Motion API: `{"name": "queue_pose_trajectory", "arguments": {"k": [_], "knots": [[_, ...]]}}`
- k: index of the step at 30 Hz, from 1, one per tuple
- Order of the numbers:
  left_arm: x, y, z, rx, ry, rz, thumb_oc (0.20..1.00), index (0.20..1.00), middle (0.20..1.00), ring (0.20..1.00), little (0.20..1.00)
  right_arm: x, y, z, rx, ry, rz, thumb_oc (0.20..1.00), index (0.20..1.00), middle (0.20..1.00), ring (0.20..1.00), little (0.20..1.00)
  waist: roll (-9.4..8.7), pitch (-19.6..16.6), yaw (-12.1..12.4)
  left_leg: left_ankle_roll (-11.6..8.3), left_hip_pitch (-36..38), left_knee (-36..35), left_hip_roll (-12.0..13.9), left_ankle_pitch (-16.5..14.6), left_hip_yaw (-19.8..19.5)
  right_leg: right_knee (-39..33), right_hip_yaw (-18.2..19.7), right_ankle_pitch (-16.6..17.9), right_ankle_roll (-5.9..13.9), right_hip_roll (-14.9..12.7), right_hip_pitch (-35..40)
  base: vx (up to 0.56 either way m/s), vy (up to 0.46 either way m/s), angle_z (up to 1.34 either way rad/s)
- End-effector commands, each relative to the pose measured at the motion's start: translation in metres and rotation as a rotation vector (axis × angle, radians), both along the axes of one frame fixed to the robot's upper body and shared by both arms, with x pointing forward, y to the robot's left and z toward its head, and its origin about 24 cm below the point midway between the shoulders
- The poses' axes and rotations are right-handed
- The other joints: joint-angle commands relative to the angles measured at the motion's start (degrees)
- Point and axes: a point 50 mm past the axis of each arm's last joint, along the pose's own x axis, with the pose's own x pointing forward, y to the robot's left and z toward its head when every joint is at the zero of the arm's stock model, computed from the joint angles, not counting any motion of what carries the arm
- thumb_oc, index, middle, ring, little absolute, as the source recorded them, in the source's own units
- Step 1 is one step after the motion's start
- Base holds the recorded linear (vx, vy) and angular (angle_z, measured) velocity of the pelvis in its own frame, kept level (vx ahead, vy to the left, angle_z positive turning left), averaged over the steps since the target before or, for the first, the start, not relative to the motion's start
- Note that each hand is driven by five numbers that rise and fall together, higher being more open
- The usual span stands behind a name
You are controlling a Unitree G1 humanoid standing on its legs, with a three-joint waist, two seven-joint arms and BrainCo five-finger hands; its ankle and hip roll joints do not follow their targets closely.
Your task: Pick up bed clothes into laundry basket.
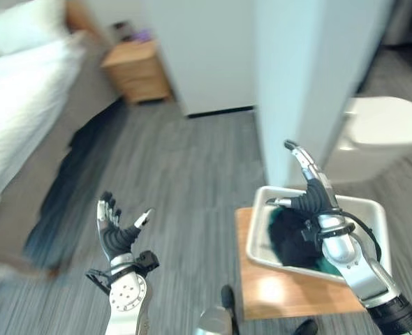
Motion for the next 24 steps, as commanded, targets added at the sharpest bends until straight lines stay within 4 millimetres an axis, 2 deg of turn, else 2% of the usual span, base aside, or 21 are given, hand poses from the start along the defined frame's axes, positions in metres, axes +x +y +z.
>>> {"name": "queue_pose_trajectory", "arguments": {"k": [1,2,3,4,5,7,9,10,11,12,13,14,15,16,18,19,20,21,22,23,24], "knots": [[0.015,-0.005,0.04,0.067,-0.176,-0.11,1.0,1.0,1.0,1.0,1.0,0.003,-0.009,0.029,0.045,-0.148,-0.026,1.0,1.0,1.0,1.0,1.0,0.26,-3.8,-5.4,-4.24,11.0,2.6,7.7,-2.4,7.0,0.2,-2.5,-3.2,0.59,-1.6,0.2,-0.14,0.013,1.61],[0.015,-0.005,0.04,0.069,-0.174,-0.112,1.0,1.0,1.0,1.0,1.0,0.003,-0.01,0.028,0.048,-0.147,-0.027,1.0,1.0,1.0,1.0,1.0,0.15,-3.6,-5.6,-4.27,11.2,2.5,7.7,-2.4,6.7,0.2,-2.9,-3.3,0.6,-1.6,0.6,-0.13,0.09,1.89],[0.021,-0.011,0.043,0.061,-0.18,-0.158,1.0,1.0,1.0,1.0,1.0,0.003,-0.011,0.028,0.067,-0.144,-0.046,1.0,1.0,1.0,1.0,1.0,0.23,-5.1,-7.2,-3.54,13.4,-0.4,7.0,-2.7,8.9,0.7,-6.9,-2.5,-0.28,-1.7,1.5,-0.05,0.153,2.09],[0.023,-0.012,0.045,0.061,-0.186,-0.174,1.0,1.0,1.0,1.0,1.0,0.003,-0.015,0.03,0.062,-0.154,-0.066,1.0,1.0,1.0,1.0,1.0,0.23,-6.0,-8.4,-3.27,14.4,-3.0,6.3,-2.5,10.2,0.9,-8.8,-1.5,-0.53,-2.2,2.0,-0.03,0.264,2.0],[0.024,-0.016,0.043,0.049,-0.181,-0.195,1.0,1.0,1.0,1.0,1.0,0.003,-0.014,0.027,0.054,-0.139,-0.07,1.0,1.0,1.0,1.0,1.0,0.38,-5.9,-8.4,-2.67,14.2,-5.2,4.4,-2.3,8.5,1.7,-9.3,-0.7,-0.38,-2.3,2.3,0.01,0.21,1.15],[0.026,-0.019,0.043,0.041,-0.178,-0.216,1.0,1.0,1.0,1.0,1.0,0.004,-0.014,0.026,0.057,-0.137,-0.079,1.0,1.0,1.0,1.0,1.0,0.19,-6.2,-8.7,-1.99,14.5,-7.2,3.3,-2.4,7.9,3.4,-10.8,-0.4,-0.02,-3.2,2.4,0.0,0.213,1.04],[0.032,-0.024,0.047,0.054,-0.184,-0.265,1.0,1.0,1.0,1.0,1.0,0.007,-0.01,0.03,0.08,-0.149,-0.08,1.0,1.0,1.0,1.0,1.0,0.16,-4.9,-10.0,-0.95,15.5,-9.8,2.1,-3.2,7.4,12.3,-11.2,0.2,1.91,-7.8,0.0,0.0,0.298,0.76],[0.039,-0.03,0.05,0.063,-0.193,-0.293,1.0,1.0,1.0,1.0,1.0,0.008,-0.006,0.029,0.091,-0.142,-0.073,1.0,1.0,1.0,1.0,1.0,0.12,-3.6,-12.2,-1.42,15.6,-10.2,2.5,-4.1,5.6,18.1,-6.4,1.9,4.44,-11.0,-3.6,0.0,0.193,0.5],[0.04,-0.029,0.05,0.064,-0.195,-0.292,1.0,1.0,1.0,1.0,1.0,0.008,-0.006,0.03,0.091,-0.145,-0.073,1.0,1.0,1.0,1.0,1.0,-0.06,-3.6,-12.2,-1.35,15.4,-10.3,2.2,-4.1,5.7,18.7,-6.4,1.9,4.62,-11.6,-3.9,0.0,0.105,0.31],[0.045,-0.034,0.053,0.068,-0.205,-0.311,1.0,1.0,1.0,1.0,1.0,0.009,-0.005,0.029,0.093,-0.142,-0.078,1.0,1.0,1.0,1.0,1.0,-0.49,-3.2,-13.1,-1.43,14.9,-10.4,2.1,-4.5,4.3,19.9,-1.8,2.3,6.36,-12.6,-5.6,-0.02,0.039,0.39],[0.049,-0.041,0.053,0.066,-0.205,-0.348,1.0,1.0,1.0,1.0,1.0,0.008,-0.006,0.026,0.099,-0.125,-0.081,1.0,1.0,1.0,1.0,1.0,-0.84,-2.9,-14.3,-1.41,13.8,-10.8,2.1,-5.0,1.2,20.1,6.3,1.0,6.92,-12.3,-6.3,0.0,0.032,0.46],[0.051,-0.045,0.054,0.058,-0.212,-0.367,1.0,1.0,1.0,1.0,1.0,0.007,-0.007,0.023,0.102,-0.114,-0.089,1.0,1.0,1.0,1.0,1.0,-1.19,-2.9,-14.5,-1.3,13.1,-10.8,1.8,-5.2,-0.6,20.1,10.1,-0.4,6.73,-11.6,-6.8,0.02,0.017,0.94],[0.051,-0.046,0.054,0.058,-0.211,-0.369,1.0,1.0,1.0,1.0,1.0,0.006,-0.008,0.023,0.103,-0.113,-0.091,1.0,1.0,1.0,1.0,1.0,-1.21,-3.0,-14.4,-1.28,13.0,-10.8,1.7,-5.2,-0.7,20.3,10.2,-0.6,6.66,-11.7,-7.0,0.03,-0.013,1.13],[0.053,-0.048,0.053,0.048,-0.209,-0.383,1.0,1.0,1.0,1.0,1.0,0.005,-0.009,0.021,0.107,-0.103,-0.099,1.0,1.0,1.0,1.0,1.0,-1.65,-3.1,-14.5,-1.16,12.2,-10.8,1.5,-5.3,-2.4,20.0,13.3,-1.7,6.65,-10.9,-6.8,-0.04,-0.042,1.23],[0.055,-0.053,0.049,0.033,-0.191,-0.408,1.0,1.0,1.0,1.0,1.0,0.003,-0.011,0.014,0.116,-0.073,-0.114,1.0,1.0,1.0,1.0,1.0,-2.65,-3.3,-14.7,-0.39,10.0,-10.8,1.0,-3.9,-4.5,18.7,17.2,-3.4,5.45,-8.6,-5.9,-0.04,-0.055,0.67],[0.056,-0.059,0.044,0.004,-0.171,-0.426,1.0,1.0,1.0,1.0,1.0,0.001,-0.013,0.01,0.122,-0.051,-0.12,1.0,1.0,1.0,1.0,1.0,-3.23,-3.5,-15.8,0.12,8.3,-10.8,0.5,-3.5,-8.0,17.5,25.1,-7.2,4.45,-3.4,-6.4,0.03,-0.021,0.66],[0.057,-0.061,0.041,-0.018,-0.166,-0.435,1.0,1.0,1.0,1.0,1.0,-0.001,-0.014,0.008,0.127,-0.042,-0.126,1.0,1.0,1.0,1.0,1.0,-3.55,-3.4,-16.3,0.36,8.1,-10.8,-0.3,-4.0,-9.5,17.5,29.0,-8.6,4.6,-1.5,-6.7,0.03,-0.011,1.17],[0.057,-0.061,0.041,-0.018,-0.166,-0.436,1.0,1.0,1.0,1.0,1.0,-0.001,-0.014,0.008,0.127,-0.043,-0.126,1.0,1.0,1.0,1.0,1.0,-3.46,-3.4,-16.2,0.37,7.9,-10.8,-0.2,-3.8,-9.4,17.4,29.1,-8.4,4.45,-1.4,-6.9,0.04,0.016,1.54],[0.057,-0.064,0.038,-0.022,-0.149,-0.447,1.0,1.0,1.0,1.0,1.0,-0.003,-0.015,0.006,0.135,-0.034,-0.126,1.0,1.0,1.0,1.0,1.0,-3.56,-3.5,-17.0,0.62,7.1,-10.8,-0.4,-3.6,-11.0,18.0,34.7,-10.7,3.82,2.4,-7.3,0.0,0.024,1.88],[0.058,-0.069,0.035,-0.049,-0.142,-0.472,1.0,1.0,1.0,1.0,1.0,-0.006,-0.02,0.001,0.138,-0.007,-0.147,1.0,1.0,1.0,1.0,1.0,-3.8,-3.1,-18.1,0.98,6.0,-10.8,-1.5,-3.2,-13.6,16.9,42.6,-12.7,2.99,7.3,-7.6,0.01,0.025,1.63],[0.058,-0.069,0.035,-0.05,-0.141,-0.473,1.0,1.0,1.0,1.0,1.0,-0.006,-0.021,0.0,0.137,-0.006,-0.148,1.0,1.0,1.0,1.0,1.0,-3.7,-3.2,-18.0,0.95,5.9,-10.8,-1.4,-3.2,-13.5,16.9,42.7,-12.7,2.92,7.4,-7.7,-0.03,-0.027,1.25]]}}
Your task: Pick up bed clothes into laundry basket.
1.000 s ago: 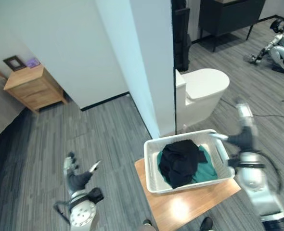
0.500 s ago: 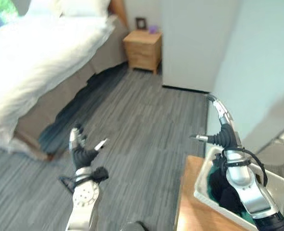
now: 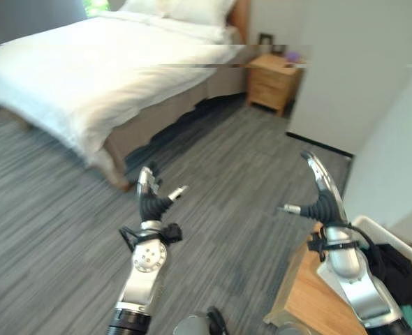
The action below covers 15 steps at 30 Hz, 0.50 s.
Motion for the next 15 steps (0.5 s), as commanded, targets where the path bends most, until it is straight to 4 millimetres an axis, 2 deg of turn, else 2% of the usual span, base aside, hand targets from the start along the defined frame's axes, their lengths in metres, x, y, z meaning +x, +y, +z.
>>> {"name": "queue_pose_trajectory", "arguments": {"k": [1,2,3,4,5,6,7,9,10,12,14,15], "knots": [[-0.007,-0.009,0.022,0.002,-0.113,-0.099,1.0,1.0,1.0,1.0,1.0,0.004,-0.002,0.02,0.042,-0.102,0.004,1.0,1.0,1.0,1.0,1.0,3.3,-1.3,0.3,-7.18,16.9,-34.3,5.1,14.4,-5.0,-1.2,6.1,4.0,4.07,6.0,0.6,-0.07,-0.174,0.82],[-0.007,-0.01,0.022,-0.001,-0.113,-0.119,1.0,1.0,1.0,1.0,1.0,0.003,-0.002,0.019,0.052,-0.089,0.017,1.0,1.0,1.0,1.0,1.0,3.22,-1.4,0.5,-7.58,15.7,-34.3,5.1,15.3,-7.2,-5.2,6.8,4.4,2.91,6.2,2.3,-0.07,-0.172,0.48],[-0.007,-0.01,0.022,-0.001,-0.113,-0.119,1.0,1.0,1.0,1.0,1.0,0.003,-0.002,0.019,0.052,-0.088,0.017,1.0,1.0,1.0,1.0,1.0,3.22,-1.4,0.4,-7.58,15.7,-34.3,5.1,15.3,-7.3,-5.3,6.7,4.5,2.91,6.2,2.4,-0.09,-0.297,0.74],[-0.009,-0.007,0.023,0.001,-0.118,-0.109,1.0,1.0,1.0,1.0,1.0,0.005,0.002,0.022,0.049,-0.095,0.042,1.0,1.0,1.0,1.0,1.0,3.5,-2.1,1.8,-8.51,15.2,-34.3,5.9,16.3,-7.3,-9.9,4.0,5.2,2.9,4.9,4.8,-0.03,-0.248,0.58],[-0.011,-0.005,0.024,-0.002,-0.121,-0.105,1.0,1.0,1.0,1.0,1.0,0.006,0.004,0.023,0.052,-0.094,0.058,1.0,1.0,1.0,1.0,1.0,3.75,-2.4,2.4,-9.33,15.3,-34.3,6.5,17.0,-7.3,-12.9,2.8,6.2,2.92,4.9,6.7,-0.04,-0.391,0.28],[-0.016,-0.002,0.025,-0.024,-0.132,-0.097,1.0,1.0,1.0,1.0,1.0,0.008,0.01,0.026,0.068,-0.097,0.096,1.0,1.0,1.0,1.0,1.0,4.32,-2.8,3.9,-10.99,14.6,-34.3,7.8,18.7,-7.8,-17.7,2.1,7.1,2.77,5.7,9.1,-0.03,-0.316,-0.27],[-0.019,-0.001,0.026,-0.034,-0.138,-0.088,1.0,1.0,1.0,1.0,1.0,0.008,0.014,0.027,0.071,-0.099,0.118,1.0,1.0,1.0,1.0,1.0,5.07,-2.4,4.6,-11.97,14.0,-34.3,8.6,20.0,-8.5,-17.9,1.7,6.4,2.64,6.2,9.3,-0.04,-0.241,-0.31],[-0.021,-0.001,0.026,-0.039,-0.14,-0.091,1.0,1.0,1.0,1.0,1.0,0.009,0.015,0.028,0.07,-0.097,0.126,1.0,1.0,1.0,1.0,1.0,5.58,-2.3,4.9,-12.42,13.6,-34.3,9.1,20.6,-8.8,-17.9,1.1,6.0,2.65,6.3,9.3,-0.06,-0.103,0.15],[-0.028,0.002,0.022,-0.063,-0.129,-0.073,1.0,1.0,1.0,1.0,1.0,0.011,0.022,0.032,0.06,-0.106,0.168,1.0,1.0,1.0,1.0,1.0,6.88,-1.6,5.9,-12.84,13.1,-34.3,9.5,21.2,-9.7,-17.9,0.1,5.6,3.33,6.2,9.2,-0.07,-0.088,0.29],[-0.03,0.001,0.022,-0.076,-0.134,-0.076,1.0,1.0,1.0,1.0,1.0,0.013,0.023,0.032,0.052,-0.105,0.177,1.0,1.0,1.0,1.0,1.0,7.42,-1.2,6.2,-13.16,12.7,-34.3,9.7,21.8,-9.7,-17.9,-0.3,5.5,3.52,6.1,9.2,-0.09,-0.071,0.19],[-0.031,0.0,0.023,-0.096,-0.142,-0.077,1.0,1.0,1.0,1.0,1.0,0.015,0.021,0.034,0.046,-0.113,0.174,1.0,1.0,1.0,1.0,1.0,7.25,0.9,6.3,-13.3,11.3,-30.8,9.9,23.1,-5.2,-17.9,-2.3,6.3,3.0,5.5,9.0,-0.3,-0.164,0.37],[-0.032,0.0,0.023,-0.114,-0.145,-0.082,1.0,1.0,1.0,1.0,1.0,0.017,0.018,0.033,0.043,-0.109,0.151,1.0,1.0,1.0,1.0,1.0,5.65,2.1,5.0,-11.71,11.3,-23.5,10.8,18.9,2.1,-17.9,-5.0,7.1,1.65,4.4,7.9,-0.35,-0.197,0.65]]}}
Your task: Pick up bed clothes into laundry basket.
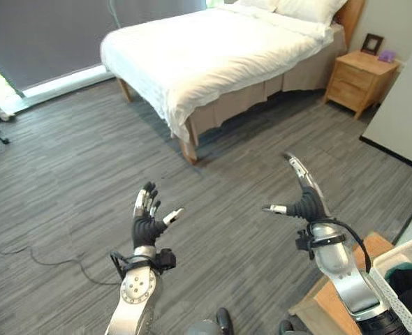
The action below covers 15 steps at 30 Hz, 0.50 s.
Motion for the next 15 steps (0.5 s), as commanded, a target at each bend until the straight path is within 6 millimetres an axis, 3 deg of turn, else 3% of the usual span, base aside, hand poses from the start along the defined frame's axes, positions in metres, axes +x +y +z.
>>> {"name": "queue_pose_trajectory", "arguments": {"k": [1,3,4,5,6,7,8,9,10,11,12,15], "knots": [[0.014,-0.003,0.036,-0.063,-0.204,-0.036,1.0,1.0,1.0,1.0,1.0,0.011,-0.003,0.028,0.035,-0.128,-0.004,1.0,1.0,1.0,1.0,1.0,-2.33,3.2,-1.8,-4.22,1.5,3.4,15.6,6.5,10.5,0.6,-5.2,-5.5,-1.56,-0.7,1.3,-0.34,-0.243,1.08],[0.012,-0.003,0.034,-0.07,-0.194,-0.044,1.0,1.0,1.0,1.0,1.0,0.012,-0.006,0.028,0.044,-0.127,-0.019,1.0,1.0,1.0,1.0,1.0,-3.29,3.1,-2.4,-3.26,2.3,10.8,14.3,0.8,11.0,0.6,-7.0,-4.8,-2.76,-1.2,0.4,-0.19,-0.242,1.17],[0.011,-0.002,0.035,-0.072,-0.196,-0.047,1.0,1.0,1.0,1.0,1.0,0.012,-0.01,0.029,0.062,-0.126,-0.03,1.0,1.0,1.0,1.0,1.0,-3.81,2.2,-3.0,-3.21,5.5,17.5,13.7,-3.1,12.2,0.6,-10.3,-4.4,-3.58,-1.4,0.1,-0.16,-0.232,0.56],[0.011,-0.002,0.035,-0.072,-0.196,-0.047,1.0,1.0,1.0,1.0,1.0,0.012,-0.01,0.029,0.062,-0.126,-0.03,1.0,1.0,1.0,1.0,1.0,-3.84,2.2,-3.1,-3.08,5.3,17.6,13.7,-3.0,12.2,0.6,-10.4,-4.2,-3.61,-1.4,0.0,-0.14,-0.224,0.76],[0.011,-0.003,0.033,-0.083,-0.188,-0.057,1.0,1.0,1.0,1.0,1.0,0.013,-0.015,0.024,0.07,-0.104,-0.052,1.0,1.0,1.0,1.0,1.0,-3.43,1.2,-4.0,-3.44,9.0,19.9,14.1,-4.9,12.9,0.6,-13.9,-4.5,-3.75,-1.3,0.1,-0.05,-0.071,1.0],[0.011,-0.003,0.033,-0.083,-0.188,-0.057,1.0,1.0,1.0,1.0,1.0,0.013,-0.015,0.024,0.07,-0.104,-0.051,1.0,1.0,1.0,1.0,1.0,-3.41,1.2,-4.1,-3.44,9.0,20.0,14.1,-4.9,12.8,0.6,-14.0,-4.5,-3.75,-1.3,0.2,-0.07,-0.078,1.36],[0.011,-0.003,0.033,-0.086,-0.184,-0.061,1.0,1.0,1.0,1.0,1.0,0.014,-0.017,0.024,0.073,-0.101,-0.062,1.0,1.0,1.0,1.0,1.0,-3.35,0.6,-4.4,-3.41,10.5,19.0,13.9,-4.5,13.5,0.6,-15.5,-4.2,-3.7,-1.5,-0.2,-0.04,-0.014,1.01],[0.01,-0.004,0.032,-0.08,-0.176,-0.064,1.0,1.0,1.0,1.0,1.0,0.014,-0.018,0.024,0.071,-0.103,-0.068,1.0,1.0,1.0,1.0,1.0,-2.47,-0.6,-5.6,-3.06,15.4,13.4,13.2,-6.1,15.7,0.6,-18.4,-4.2,-3.15,-1.3,-0.4,-0.06,0.088,1.01],[0.01,-0.006,0.031,-0.079,-0.168,-0.087,1.0,1.0,1.0,1.0,1.0,0.013,-0.022,0.025,0.077,-0.109,-0.088,1.0,1.0,1.0,1.0,1.0,-1.29,-1.7,-6.2,-3.15,18.5,6.5,12.0,-7.8,16.1,0.6,-20.1,-3.9,-2.86,-1.4,-0.5,-0.01,0.096,1.11],[0.01,-0.007,0.031,-0.081,-0.166,-0.091,1.0,1.0,1.0,1.0,1.0,0.013,-0.023,0.025,0.076,-0.108,-0.092,1.0,1.0,1.0,1.0,1.0,-1.19,-1.8,-6.3,-3.19,18.8,5.6,11.7,-7.5,15.7,0.6,-20.4,-4.1,-2.77,-1.4,-0.3,-0.07,0.171,1.58],[0.011,-0.01,0.031,-0.084,-0.161,-0.115,1.0,1.0,1.0,1.0,1.0,0.013,-0.026,0.021,0.08,-0.095,-0.109,1.0,1.0,1.0,1.0,1.0,-1.33,-2.4,-6.1,-3.32,19.9,-0.4,10.1,-6.5,13.8,0.6,-22.8,-2.2,-2.34,-2.0,-0.2,-0.05,0.087,1.38],[0.014,-0.014,0.03,-0.08,-0.155,-0.149,1.0,1.0,1.0,1.0,1.0,0.014,-0.029,0.02,0.095,-0.088,-0.122,1.0,1.0,1.0,1.0,1.0,-2.64,-2.2,-6.0,-2.14,20.4,-5.4,8.1,-4.3,12.8,0.9,-24.9,1.1,-1.89,-3.2,-0.8,-0.08,0.08,0.81]]}}
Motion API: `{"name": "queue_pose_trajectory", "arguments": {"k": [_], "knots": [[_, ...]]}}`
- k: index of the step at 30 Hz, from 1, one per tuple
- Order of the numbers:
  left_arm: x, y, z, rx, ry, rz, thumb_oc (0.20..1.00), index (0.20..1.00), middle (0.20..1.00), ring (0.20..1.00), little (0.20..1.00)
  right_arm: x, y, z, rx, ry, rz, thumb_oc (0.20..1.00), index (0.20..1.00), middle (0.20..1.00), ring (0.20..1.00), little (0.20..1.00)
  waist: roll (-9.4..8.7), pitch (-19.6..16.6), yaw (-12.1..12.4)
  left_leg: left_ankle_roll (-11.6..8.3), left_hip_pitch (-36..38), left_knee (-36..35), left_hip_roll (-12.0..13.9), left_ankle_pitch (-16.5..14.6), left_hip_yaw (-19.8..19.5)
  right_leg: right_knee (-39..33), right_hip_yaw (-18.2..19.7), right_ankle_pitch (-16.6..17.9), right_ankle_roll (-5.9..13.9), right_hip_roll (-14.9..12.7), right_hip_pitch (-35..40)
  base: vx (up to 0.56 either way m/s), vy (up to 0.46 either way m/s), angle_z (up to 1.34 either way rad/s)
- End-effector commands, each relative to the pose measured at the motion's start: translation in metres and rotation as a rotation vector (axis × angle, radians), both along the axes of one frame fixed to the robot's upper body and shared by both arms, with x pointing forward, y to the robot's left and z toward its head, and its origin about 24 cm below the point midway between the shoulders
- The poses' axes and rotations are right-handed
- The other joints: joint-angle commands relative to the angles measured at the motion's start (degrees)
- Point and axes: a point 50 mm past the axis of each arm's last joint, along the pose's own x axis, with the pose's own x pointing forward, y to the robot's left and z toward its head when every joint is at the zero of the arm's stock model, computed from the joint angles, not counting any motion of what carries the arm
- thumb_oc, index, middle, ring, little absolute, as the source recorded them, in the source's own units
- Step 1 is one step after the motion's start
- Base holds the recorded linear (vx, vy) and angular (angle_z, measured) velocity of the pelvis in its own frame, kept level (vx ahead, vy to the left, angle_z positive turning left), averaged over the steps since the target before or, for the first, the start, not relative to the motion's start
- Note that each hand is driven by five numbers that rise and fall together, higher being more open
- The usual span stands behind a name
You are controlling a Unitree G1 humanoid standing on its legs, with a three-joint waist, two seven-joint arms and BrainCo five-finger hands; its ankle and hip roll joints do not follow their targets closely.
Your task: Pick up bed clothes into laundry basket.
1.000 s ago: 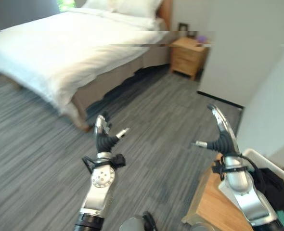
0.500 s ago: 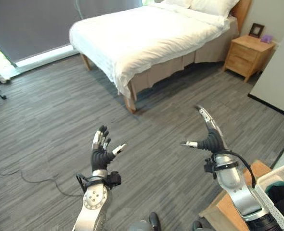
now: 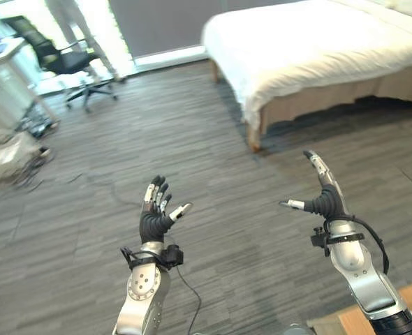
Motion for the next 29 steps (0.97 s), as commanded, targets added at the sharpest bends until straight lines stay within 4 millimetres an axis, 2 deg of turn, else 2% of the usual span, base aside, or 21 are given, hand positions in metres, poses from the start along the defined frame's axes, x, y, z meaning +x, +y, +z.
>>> {"name": "queue_pose_trajectory", "arguments": {"k": [1,3,5,8,9,10,11,12,14,15,16,18,19,20,24,29], "knots": [[0.003,0.001,0.021,0.005,-0.111,-0.043,1.0,1.0,1.0,1.0,1.0,0.008,0.0,0.016,0.05,-0.095,0.009,1.0,1.0,1.0,1.0,1.0,0.14,-2.1,-1.0,-7.43,10.2,-5.6,6.4,-1.8,-2.8,-6.0,0.1,2.1,-0.66,3.3,-4.1,-0.1,0.049,0.42],[0.002,-0.001,0.025,0.013,-0.127,-0.064,1.0,1.0,1.0,1.0,1.0,0.008,0.002,0.016,0.053,-0.091,0.017,1.0,1.0,1.0,1.0,1.0,-0.73,-1.7,-0.6,-6.79,9.9,-7.0,6.0,-0.9,-2.4,-5.6,-0.7,4.1,-0.6,2.5,-5.1,-0.11,0.086,0.38],[0.001,-0.002,0.025,0.022,-0.124,-0.08,1.0,1.0,1.0,1.0,1.0,0.009,0.004,0.015,0.066,-0.081,0.025,1.0,1.0,1.0,1.0,1.0,-1.38,-1.4,0.0,-6.51,9.2,-7.5,5.9,-0.6,-3.1,-5.1,-0.5,4.7,-0.37,2.3,-5.6,-0.12,0.114,0.12],[0.001,-0.002,0.022,0.038,-0.102,-0.084,1.0,1.0,1.0,1.0,1.0,0.006,0.006,0.009,0.099,-0.049,0.035,1.0,1.0,1.0,1.0,1.0,-2.27,-0.6,0.4,-5.83,8.0,-7.5,5.5,-0.8,-4.1,-0.1,0.7,4.3,0.32,1.9,-8.5,-0.12,0.133,-0.07],[0.002,-0.002,0.023,0.067,-0.101,-0.084,1.0,1.0,1.0,1.0,1.0,0.003,0.009,0.003,0.166,-0.015,0.055,1.0,1.0,1.0,1.0,1.0,-2.87,0.2,0.1,-5.36,7.2,-7.5,5.1,-0.9,-5.2,4.9,3.9,3.1,1.23,2.1,-11.7,-0.15,0.149,-0.05],[0.004,-0.003,0.023,0.07,-0.099,-0.085,1.0,1.0,1.0,1.0,1.0,0.002,0.01,-0.003,0.214,0.016,0.059,1.0,1.0,1.0,1.0,1.0,-3.21,0.8,-0.6,-5.03,6.6,-7.5,5.3,-1.0,-6.2,6.7,7.5,2.5,2.36,3.1,-13.4,-0.11,0.096,-0.03],[0.004,-0.003,0.023,0.07,-0.1,-0.086,1.0,1.0,1.0,1.0,1.0,0.002,0.01,-0.003,0.215,0.016,0.059,1.0,1.0,1.0,1.0,1.0,-3.29,0.6,-0.5,-4.99,6.4,-7.5,5.1,-1.1,-6.1,7.1,7.7,2.3,2.41,2.9,-13.8,-0.13,0.078,0.25],[0.007,-0.003,0.019,0.079,-0.078,-0.089,1.0,1.0,1.0,1.0,1.0,-0.004,0.009,-0.014,0.292,0.069,0.061,1.0,1.0,1.0,1.0,1.0,-3.5,1.1,-1.7,-4.39,4.6,-7.5,5.3,-1.1,-8.4,9.1,16.6,0.1,3.1,5.1,-16.3,-0.13,0.066,0.41],[0.007,-0.002,0.015,0.084,-0.058,-0.094,1.0,1.0,1.0,1.0,1.0,-0.009,0.006,-0.021,0.364,0.105,0.05,1.0,1.0,1.0,1.0,1.0,-3.76,1.1,-2.5,-4.22,3.0,-7.5,5.4,-1.3,-10.3,7.9,22.4,-0.6,2.68,5.1,-15.7,-0.15,-0.004,0.64],[0.007,-0.001,0.012,0.082,-0.044,-0.099,1.0,1.0,1.0,1.0,1.0,-0.011,0.006,-0.023,0.409,0.12,0.062,1.0,1.0,1.0,1.0,1.0,-3.97,0.8,-2.5,-4.19,2.3,-7.5,5.4,-1.2,-11.1,6.2,23.8,-0.5,2.24,4.3,-14.7,-0.06,-0.059,0.67],[0.007,-0.001,0.012,0.083,-0.043,-0.1,1.0,1.0,1.0,1.0,1.0,-0.011,0.005,-0.024,0.411,0.121,0.062,1.0,1.0,1.0,1.0,1.0,-4.03,0.8,-2.6,-4.17,2.3,-7.5,5.3,-1.2,-11.2,6.0,23.6,-0.4,2.25,4.2,-14.5,-0.03,-0.076,1.03],[0.006,0.001,0.006,0.078,-0.016,-0.106,1.0,1.0,1.0,1.0,1.0,-0.013,0.005,-0.024,0.478,0.13,0.077,1.0,1.0,1.0,1.0,1.0,-4.61,-0.1,-2.2,-4.31,1.6,-7.5,5.2,-0.9,-11.8,0.3,23.5,0.9,1.78,2.9,-11.6,-0.02,-0.082,0.84],[0.005,0.003,0.004,0.061,-0.008,-0.09,1.0,1.0,1.0,1.0,1.0,-0.01,0.007,-0.027,0.523,0.142,0.082,1.0,1.0,1.0,1.0,1.0,-4.42,-1.2,-1.2,-4.84,1.3,-7.5,5.5,-0.2,-11.2,-3.5,21.3,2.3,2.5,1.5,-9.0,0.05,-0.083,0.27],[0.002,0.002,0.001,0.05,0.001,-0.09,1.0,1.0,1.0,1.0,1.0,-0.01,0.009,-0.029,0.533,0.158,0.091,1.0,1.0,1.0,1.0,1.0,-4.37,-1.6,-1.0,-4.97,1.6,-7.5,5.5,-0.1,-11.1,-5.5,21.6,3.3,2.64,1.5,-7.7,0.07,-0.07,-0.11],[-0.004,0.003,-0.006,0.053,0.03,-0.101,1.0,1.0,1.0,1.0,1.0,-0.01,0.008,-0.024,0.544,0.15,0.12,1.0,1.0,1.0,1.0,1.0,-3.82,-2.6,-0.2,-5.56,2.6,-7.5,5.7,0.2,-10.5,-6.4,21.1,3.3,2.8,1.6,-5.8,0.06,-0.016,-0.45],[-0.004,0.005,-0.006,0.056,0.029,-0.084,1.0,1.0,1.0,1.0,1.0,-0.011,0.007,-0.025,0.547,0.161,0.116,1.0,1.0,1.0,1.0,1.0,-3.59,-2.5,-0.3,-6.03,3.1,-7.5,6.1,0.6,-10.7,-6.4,20.1,3.2,2.86,1.6,-4.9,0.0,-0.006,-0.04]]}}
